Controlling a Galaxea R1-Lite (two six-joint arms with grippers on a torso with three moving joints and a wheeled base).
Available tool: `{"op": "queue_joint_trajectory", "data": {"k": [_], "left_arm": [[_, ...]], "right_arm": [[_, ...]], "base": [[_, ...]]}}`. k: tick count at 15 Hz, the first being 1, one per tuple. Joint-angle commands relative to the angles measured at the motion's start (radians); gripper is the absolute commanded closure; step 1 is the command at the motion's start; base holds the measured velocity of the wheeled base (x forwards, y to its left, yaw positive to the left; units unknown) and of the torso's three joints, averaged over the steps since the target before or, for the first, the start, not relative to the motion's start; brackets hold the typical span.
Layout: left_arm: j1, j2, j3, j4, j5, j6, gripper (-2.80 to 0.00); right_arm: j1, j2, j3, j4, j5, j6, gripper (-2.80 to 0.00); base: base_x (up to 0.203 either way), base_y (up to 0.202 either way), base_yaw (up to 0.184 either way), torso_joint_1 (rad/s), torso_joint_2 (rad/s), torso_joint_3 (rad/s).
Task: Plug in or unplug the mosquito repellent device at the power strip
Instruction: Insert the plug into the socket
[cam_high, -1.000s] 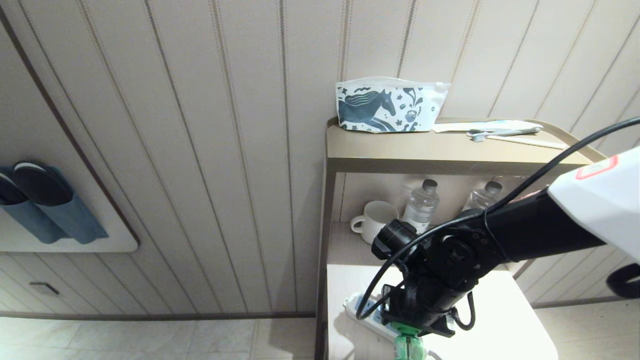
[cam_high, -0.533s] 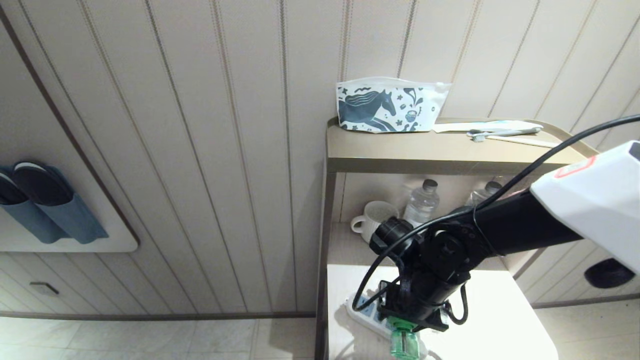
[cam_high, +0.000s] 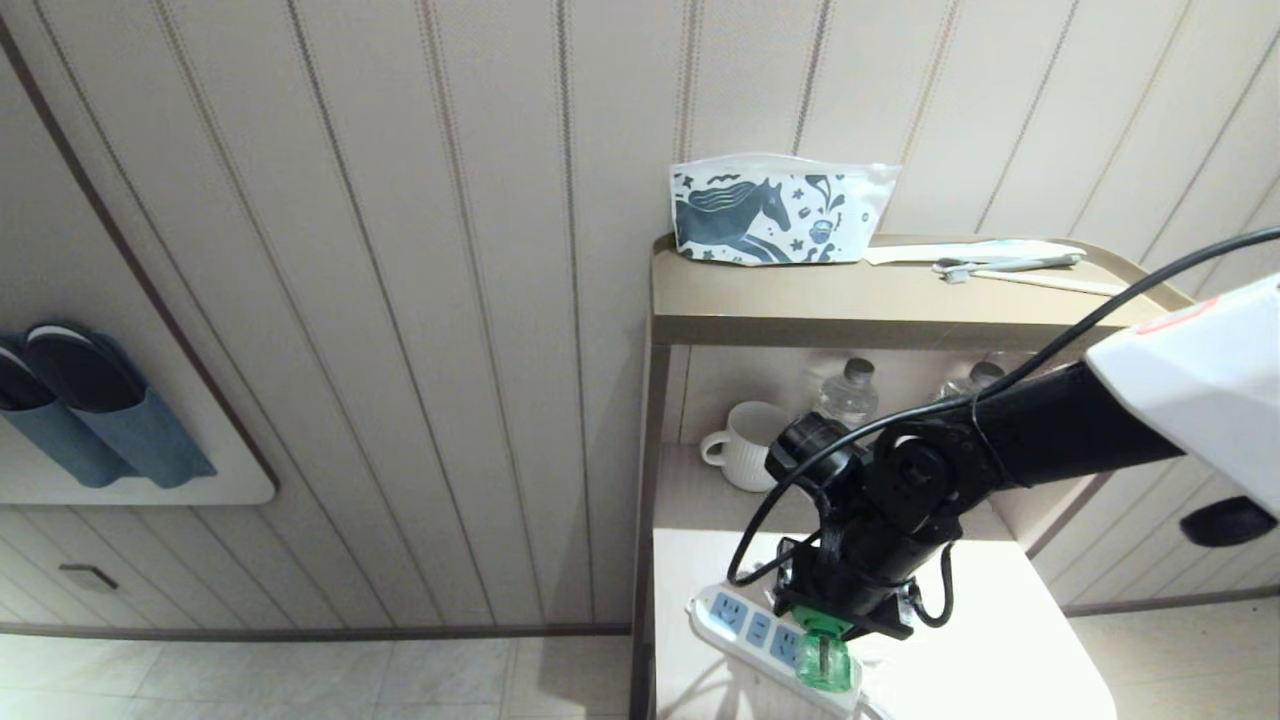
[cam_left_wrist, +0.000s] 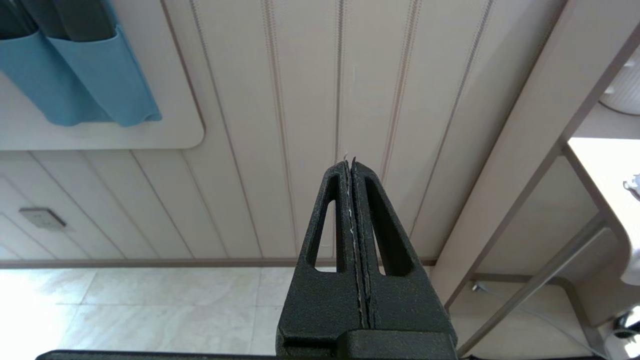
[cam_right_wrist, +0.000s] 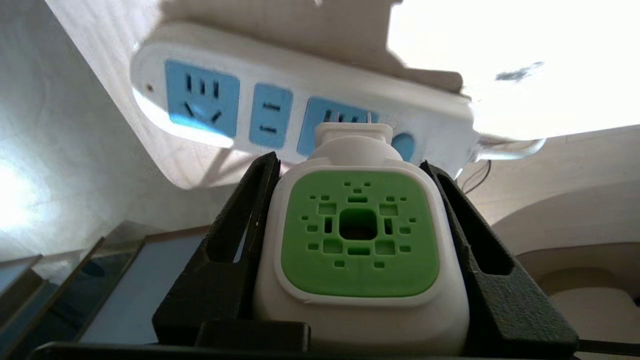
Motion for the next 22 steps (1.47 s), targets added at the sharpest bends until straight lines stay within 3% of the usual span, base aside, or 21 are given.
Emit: {"op": "queue_joint_trajectory", "data": {"k": [1, 22], "left_arm": [[-0.001, 0.0, 0.0, 0.0, 0.0, 0.0, 0.0], [-0.001, 0.0, 0.0, 0.0, 0.0, 0.0, 0.0]], "right_arm": [[-0.003, 0.028, 0.015, 0.002, 0.0, 0.008, 0.0], [0.004, 0.047, -0.018, 0.003, 0.052, 0.026, 0.0]], "base": [[0.0, 0.0, 0.0, 0.0, 0.0, 0.0], [0.0, 0.0, 0.0, 0.0, 0.0, 0.0]]}}
